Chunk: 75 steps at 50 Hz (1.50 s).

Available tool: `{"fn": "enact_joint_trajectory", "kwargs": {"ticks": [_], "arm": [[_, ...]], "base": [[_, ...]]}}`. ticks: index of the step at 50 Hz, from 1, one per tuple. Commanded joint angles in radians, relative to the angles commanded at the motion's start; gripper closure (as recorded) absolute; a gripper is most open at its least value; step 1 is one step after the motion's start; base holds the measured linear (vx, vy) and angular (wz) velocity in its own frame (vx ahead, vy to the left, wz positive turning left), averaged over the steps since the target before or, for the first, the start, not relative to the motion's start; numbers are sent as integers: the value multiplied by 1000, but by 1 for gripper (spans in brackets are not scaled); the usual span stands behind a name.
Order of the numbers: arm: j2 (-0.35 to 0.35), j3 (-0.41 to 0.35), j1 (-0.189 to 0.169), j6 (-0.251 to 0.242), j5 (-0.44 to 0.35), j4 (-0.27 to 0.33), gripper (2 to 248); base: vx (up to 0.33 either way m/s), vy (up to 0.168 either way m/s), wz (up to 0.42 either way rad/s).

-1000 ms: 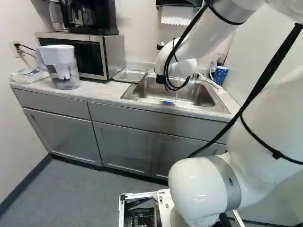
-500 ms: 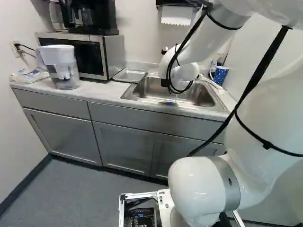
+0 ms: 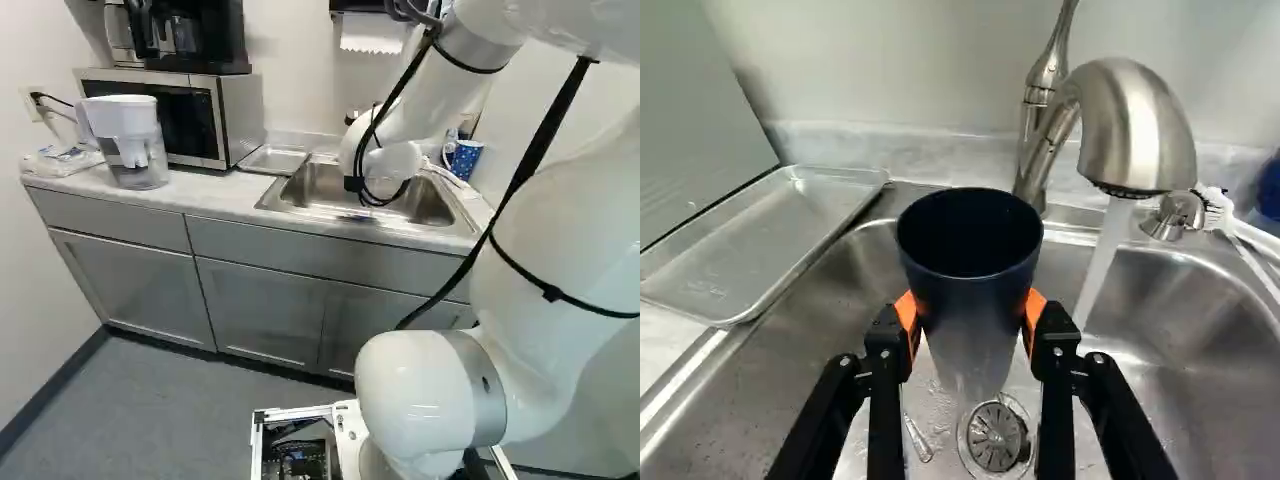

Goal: Rinse the cup and place it in the tray

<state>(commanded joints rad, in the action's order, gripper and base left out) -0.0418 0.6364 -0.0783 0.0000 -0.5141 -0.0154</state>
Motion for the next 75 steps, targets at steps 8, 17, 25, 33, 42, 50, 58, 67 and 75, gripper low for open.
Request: {"fn": "enact_joint_trajectory", "kwargs": {"ticks": [8, 17, 25, 33, 42, 50, 58, 67, 75], "arm": [[9, -10, -12, 0, -9, 0, 129], [14, -26, -37, 0, -19, 0, 129], [21, -38, -61, 0, -28, 0, 129], [39, -39, -83, 0, -37, 0, 129], [60, -34, -101, 0, -47, 0, 129], [65, -29, -116, 0, -56, 0, 129], [70, -24, -131, 0, -66, 0, 129], [71, -23, -134, 0, -85, 0, 129], [71, -23, -134, 0, -106, 0, 129]], "base": [[0, 0, 0], [0, 0, 0], [0, 0, 0], [0, 0, 0], [0, 0, 0], [0, 0, 0], [0, 0, 0], [0, 0, 0], [0, 0, 0]]}}
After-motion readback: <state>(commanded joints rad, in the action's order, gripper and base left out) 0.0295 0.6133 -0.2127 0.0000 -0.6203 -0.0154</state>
